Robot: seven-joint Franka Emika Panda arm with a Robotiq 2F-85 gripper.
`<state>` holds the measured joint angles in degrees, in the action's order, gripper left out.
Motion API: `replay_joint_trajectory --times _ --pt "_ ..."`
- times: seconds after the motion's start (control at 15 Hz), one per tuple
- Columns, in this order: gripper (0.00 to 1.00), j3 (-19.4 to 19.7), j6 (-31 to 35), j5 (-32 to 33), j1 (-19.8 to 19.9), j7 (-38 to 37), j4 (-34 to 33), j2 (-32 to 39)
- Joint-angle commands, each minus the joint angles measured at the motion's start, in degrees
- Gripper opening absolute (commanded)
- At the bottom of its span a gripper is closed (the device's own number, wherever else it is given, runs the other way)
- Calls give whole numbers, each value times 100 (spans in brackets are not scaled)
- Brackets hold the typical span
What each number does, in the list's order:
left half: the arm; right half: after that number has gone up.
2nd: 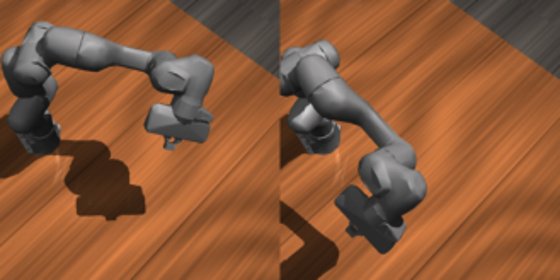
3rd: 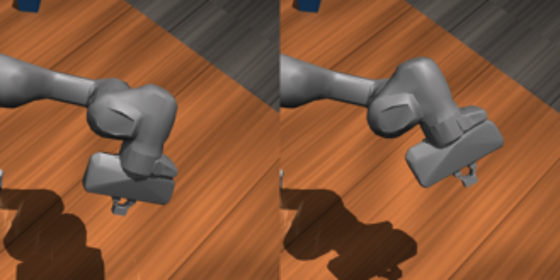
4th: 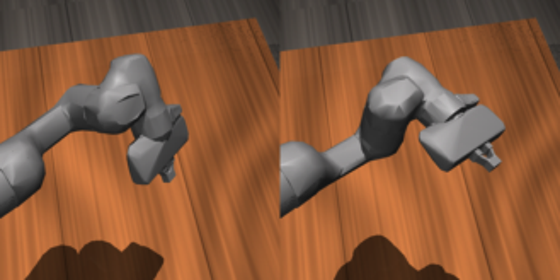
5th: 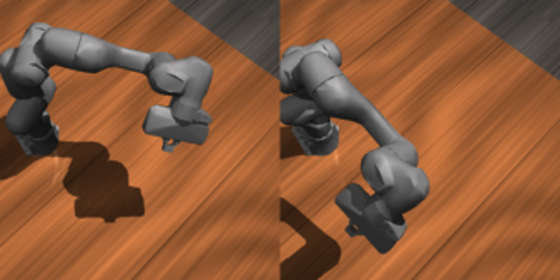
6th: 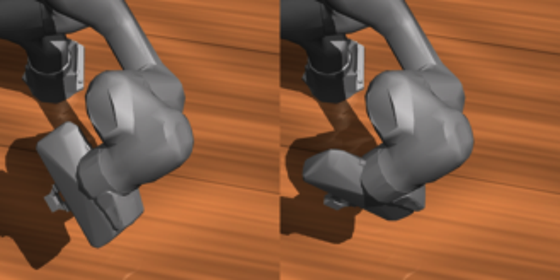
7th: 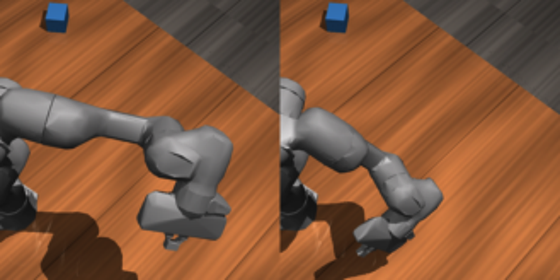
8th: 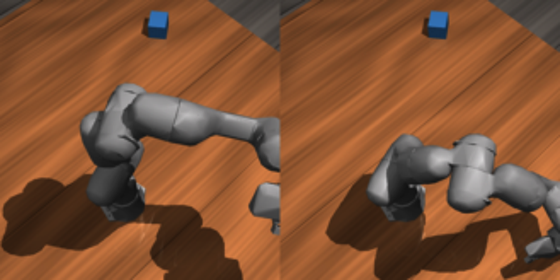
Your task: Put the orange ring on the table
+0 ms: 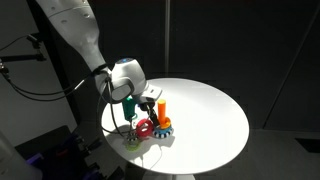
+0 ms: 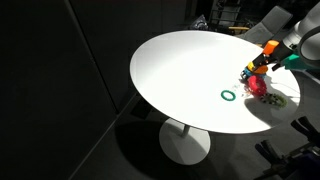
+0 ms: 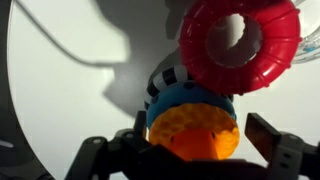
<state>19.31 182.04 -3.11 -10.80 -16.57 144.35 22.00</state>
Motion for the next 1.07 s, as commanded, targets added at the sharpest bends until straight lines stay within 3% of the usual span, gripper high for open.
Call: replay_joint_trajectory --times 0.0,0.93,1.0 --pt "100 192 148 -203 -292 26 -120 186" --pt "100 644 269 -692 -873 -22 -350 580" --pt "87 658 268 -716 -888 -23 -364 598"
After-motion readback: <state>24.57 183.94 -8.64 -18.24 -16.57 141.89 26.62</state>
